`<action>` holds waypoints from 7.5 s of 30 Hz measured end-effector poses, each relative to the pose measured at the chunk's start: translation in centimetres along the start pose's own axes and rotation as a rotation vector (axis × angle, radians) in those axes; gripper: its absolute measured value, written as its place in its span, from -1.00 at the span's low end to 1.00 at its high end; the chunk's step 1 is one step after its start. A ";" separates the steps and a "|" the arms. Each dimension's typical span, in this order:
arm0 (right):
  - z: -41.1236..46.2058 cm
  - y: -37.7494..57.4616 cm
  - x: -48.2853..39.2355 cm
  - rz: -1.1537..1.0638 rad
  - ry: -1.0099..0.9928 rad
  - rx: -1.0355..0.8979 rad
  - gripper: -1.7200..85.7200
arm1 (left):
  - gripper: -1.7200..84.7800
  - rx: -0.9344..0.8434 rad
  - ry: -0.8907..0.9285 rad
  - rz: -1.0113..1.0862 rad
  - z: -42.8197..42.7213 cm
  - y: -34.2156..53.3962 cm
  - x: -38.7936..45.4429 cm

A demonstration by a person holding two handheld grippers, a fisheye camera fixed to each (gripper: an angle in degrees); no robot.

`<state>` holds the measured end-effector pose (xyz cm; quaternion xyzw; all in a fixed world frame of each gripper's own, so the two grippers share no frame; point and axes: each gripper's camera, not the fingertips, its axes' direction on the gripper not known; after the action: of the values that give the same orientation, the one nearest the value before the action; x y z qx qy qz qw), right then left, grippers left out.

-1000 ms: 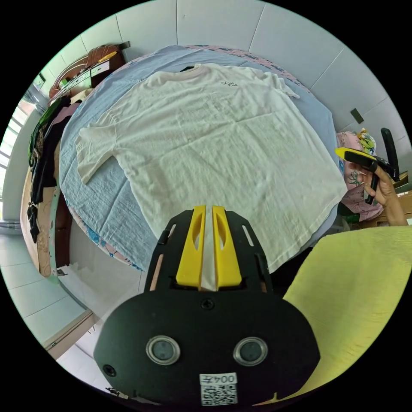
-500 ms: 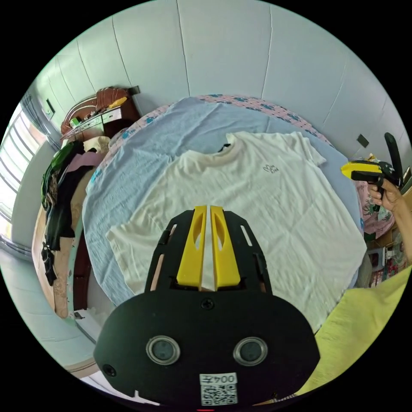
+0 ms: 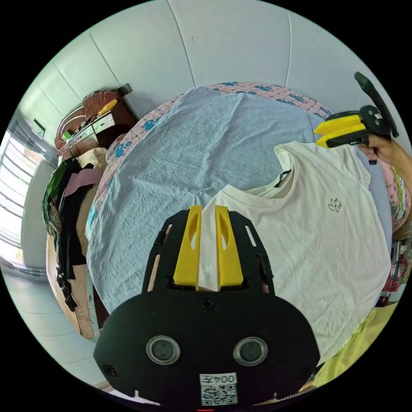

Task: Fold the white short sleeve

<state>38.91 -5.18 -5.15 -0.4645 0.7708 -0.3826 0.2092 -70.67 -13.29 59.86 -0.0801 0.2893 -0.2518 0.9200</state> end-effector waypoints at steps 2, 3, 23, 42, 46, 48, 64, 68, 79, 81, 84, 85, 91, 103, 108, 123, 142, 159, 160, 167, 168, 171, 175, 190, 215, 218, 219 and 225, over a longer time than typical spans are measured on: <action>2.5 -2.7 -0.1 -0.095 0.011 -0.066 -0.74 | -0.82 -0.042 -0.004 0.072 2.4 -0.9 0.3; 3.2 -3.2 -0.2 -0.119 0.012 -0.088 -0.74 | -0.82 -0.051 0.001 0.086 2.9 -1.1 0.3; 6.7 -5.7 -3.2 -0.332 -0.086 -0.131 -0.91 | -0.86 -0.088 0.114 0.383 10.9 -0.2 6.6; 2.0 0.2 -5.5 0.040 0.177 0.136 -0.77 | -0.92 0.134 -0.339 0.107 11.0 8.9 9.9; -2.3 2.3 -3.1 0.152 0.029 0.215 -0.82 | -0.93 0.231 -0.304 -0.055 8.3 10.7 7.0; -3.3 2.9 -3.4 0.124 -0.044 0.215 -0.87 | -0.94 0.246 -0.238 -0.039 8.0 11.5 7.1; -19.9 21.4 -5.5 0.269 -0.150 0.203 -0.80 | -0.95 0.155 0.041 -0.125 2.7 24.1 14.5; -21.8 30.6 -4.6 0.431 -0.143 0.110 -0.78 | -0.95 0.045 0.119 -0.157 3.1 30.7 20.2; -29.1 25.2 17.2 0.465 -0.031 0.099 -0.78 | -0.95 -0.010 0.092 -0.218 6.1 33.2 24.6; -30.5 25.9 21.2 0.553 -0.015 0.071 -0.79 | -0.95 -0.004 0.110 -0.239 6.5 33.3 24.4; -33.3 30.3 25.3 0.622 -0.125 0.114 -0.81 | -0.95 -0.001 0.109 -0.241 7.1 33.1 24.6; -33.9 32.6 26.2 0.638 -0.183 0.111 -0.82 | -0.95 -0.004 0.100 -0.237 7.4 33.0 24.9; -37.1 47.6 29.3 0.940 -0.664 0.276 -0.75 | -0.95 -0.001 0.114 -0.266 8.9 32.4 25.7; -40.8 54.3 34.3 1.206 -0.924 0.408 -0.74 | -0.95 -0.061 0.104 -0.168 12.9 29.4 29.5; -43.7 55.9 35.2 1.291 -0.895 0.379 -0.75 | -0.94 -0.120 0.166 -0.207 14.9 27.5 30.4; -47.3 60.0 37.8 1.293 -0.919 0.432 -0.81 | -0.74 0.069 0.356 0.540 21.1 -10.3 51.2; -46.9 63.4 36.1 1.232 -0.997 0.506 -0.73 | -0.81 -0.134 0.087 1.155 39.8 -26.1 77.8; -39.7 61.9 29.9 1.231 -1.019 0.497 -0.78 | -0.90 -0.226 0.210 1.104 44.8 -29.4 78.9; -39.0 61.7 29.2 1.245 -1.005 0.484 -0.83 | -0.91 -0.236 0.227 1.084 44.9 -29.7 78.6; -36.1 59.9 23.2 1.241 -0.864 0.487 -0.91 | -0.93 -0.193 0.261 0.987 43.5 -30.2 74.8; -36.2 59.5 22.7 1.230 -0.848 0.494 -0.91 | -0.93 -0.186 0.267 0.975 43.2 -30.3 74.3; -37.0 57.1 19.5 1.152 -0.746 0.521 -0.91 | -0.93 -0.132 0.309 0.913 40.9 -30.1 71.0; -38.5 52.3 13.9 0.988 -0.522 0.509 -0.91 | -0.93 -0.030 0.337 0.860 36.9 -28.4 65.7; -31.8 35.2 -16.8 0.287 0.185 0.301 -0.88 | -0.93 0.320 0.245 0.660 28.2 -8.5 47.1; -14.9 34.3 -19.5 0.435 -0.308 0.222 -0.71 | -0.90 0.180 0.135 0.435 29.2 5.6 37.5; -13.3 35.3 -15.3 0.566 -0.415 0.244 -0.73 | -0.93 0.172 0.134 0.430 30.3 6.3 39.2; -13.1 35.1 -15.2 0.560 -0.401 0.240 -0.74 | -0.93 0.160 0.129 0.425 30.7 6.3 39.3; -12.4 30.9 -19.8 0.249 -0.106 0.217 -0.80 | -0.95 0.080 0.111 0.400 33.3 5.7 38.6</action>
<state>22.82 25.63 -22.35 -0.3596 0.7643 -0.4100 0.3442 -22.01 -27.96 66.51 0.0296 0.3393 -0.0792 0.9369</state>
